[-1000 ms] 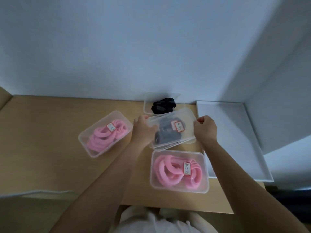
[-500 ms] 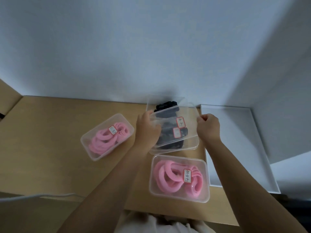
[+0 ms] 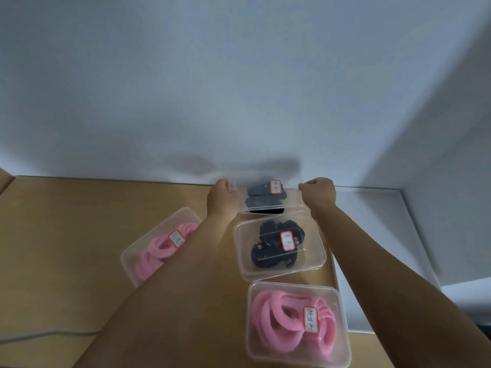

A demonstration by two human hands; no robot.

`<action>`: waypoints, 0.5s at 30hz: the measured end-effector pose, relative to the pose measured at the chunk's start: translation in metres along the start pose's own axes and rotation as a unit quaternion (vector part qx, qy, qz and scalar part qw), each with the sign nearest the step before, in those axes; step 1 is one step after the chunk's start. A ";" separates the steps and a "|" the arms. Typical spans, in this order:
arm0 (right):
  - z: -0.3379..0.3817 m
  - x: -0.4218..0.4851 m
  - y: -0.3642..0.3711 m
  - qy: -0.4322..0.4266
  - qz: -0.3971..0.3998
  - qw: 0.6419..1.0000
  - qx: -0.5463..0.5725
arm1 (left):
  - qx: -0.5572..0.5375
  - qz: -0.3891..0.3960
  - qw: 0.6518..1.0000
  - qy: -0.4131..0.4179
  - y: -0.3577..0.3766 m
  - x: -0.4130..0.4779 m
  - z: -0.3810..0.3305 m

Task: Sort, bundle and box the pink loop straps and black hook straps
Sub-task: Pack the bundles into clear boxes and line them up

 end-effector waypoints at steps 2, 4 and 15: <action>-0.005 0.007 0.006 -0.001 0.005 0.999 -0.034 | 0.025 -0.001 1.000 -0.003 0.004 0.006 0.002; -0.014 0.011 0.011 0.002 0.010 0.998 -0.065 | 0.042 0.020 0.999 -0.008 0.013 0.010 0.005; -0.029 0.000 -0.007 -0.044 0.030 0.994 -0.092 | -0.043 0.037 0.996 -0.062 0.025 -0.017 0.029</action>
Point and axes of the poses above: each hand's wrist, its own x-axis towards the middle knuckle, its own y-axis out of the palm, z = x × y, the point moved 8 cm from there along x, towards the middle knuckle, and after that the axes turned 9 degrees about x, right-handed, at the moved point
